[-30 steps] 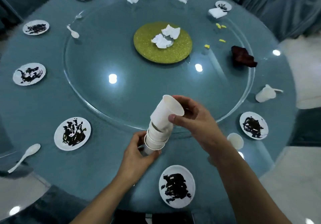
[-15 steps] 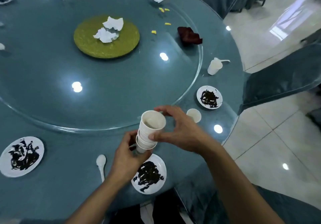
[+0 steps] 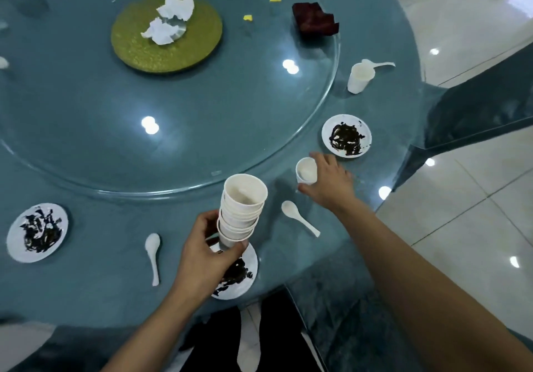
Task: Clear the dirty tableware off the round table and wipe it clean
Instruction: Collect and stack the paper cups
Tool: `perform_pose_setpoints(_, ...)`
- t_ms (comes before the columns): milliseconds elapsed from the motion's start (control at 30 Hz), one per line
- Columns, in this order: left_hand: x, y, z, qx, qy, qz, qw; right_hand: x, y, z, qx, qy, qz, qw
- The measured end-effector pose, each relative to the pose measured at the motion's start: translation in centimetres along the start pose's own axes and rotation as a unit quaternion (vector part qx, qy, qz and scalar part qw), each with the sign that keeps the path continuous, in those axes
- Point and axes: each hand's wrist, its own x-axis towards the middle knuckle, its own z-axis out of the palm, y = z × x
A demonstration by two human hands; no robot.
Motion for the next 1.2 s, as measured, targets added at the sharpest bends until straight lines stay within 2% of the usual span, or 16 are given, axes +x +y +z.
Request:
perform_pose_setpoints(100,-0.8,-0.1,0.1,-0.004,-0.002,-0.005,1.0,0.3,0.1,-0.2,-0.002,0.023,-0.013,1.0)
perform_pose_setpoints(200,-1.5,-0.2,-0.1,-0.009,-0.012,-0.003,1.0,-1.4,-0.5,-1.5,0.138,0.043,0.002,0.99)
perform_pose_setpoints(333,-2.2,-0.5,-0.1,-0.006,-0.049,0.028,0.998,-7.7,-3.3,-6.4,0.418,0.092,-0.028,0.903)
perform_pose_setpoints(400,-2.7,-0.6,0.0,-0.009,-0.069,0.045,0.997,-11.8,-5.1,-8.9,0.494,0.08,-0.061,0.864)
perform_pose_setpoints(467,-3.5,-0.8,0.1,-0.015,-0.087,0.063,0.994,-15.3,-6.3,-10.1,0.523,0.057,-0.095,0.845)
perform_pose_setpoints(500,-4.1,-0.9,0.1,-0.017,-0.098,0.07,0.993,-17.2,-6.6,-10.2,0.515,0.046,-0.102,0.85)
perform_pose_setpoints(600,-5.9,-1.6,0.5,-0.025,-0.124,0.094,0.988,-21.4,-6.3,-9.3,0.417,0.027,-0.092,0.904)
perform_pose_setpoints(667,-7.2,-1.7,0.8,-0.03,-0.146,0.106,0.983,-23.9,-5.9,-8.4,0.365,0.022,-0.079,0.928)
perform_pose_setpoints(800,-9.7,-1.4,1.3,-0.025,-0.194,0.129,0.972,-27.7,-4.4,-7.0,0.356,0.02,-0.047,0.933)
perform_pose_setpoints(1067,-13.0,0.6,4.7,-0.025,-0.267,0.155,0.951,-33.5,-0.6,-7.8,0.323,0.086,-0.014,0.942)
perform_pose_setpoints(1200,-14.3,1.7,7.8,-0.022,-0.29,0.166,0.942,-35.4,2.9,-8.9,0.34,0.129,0.004,0.932)
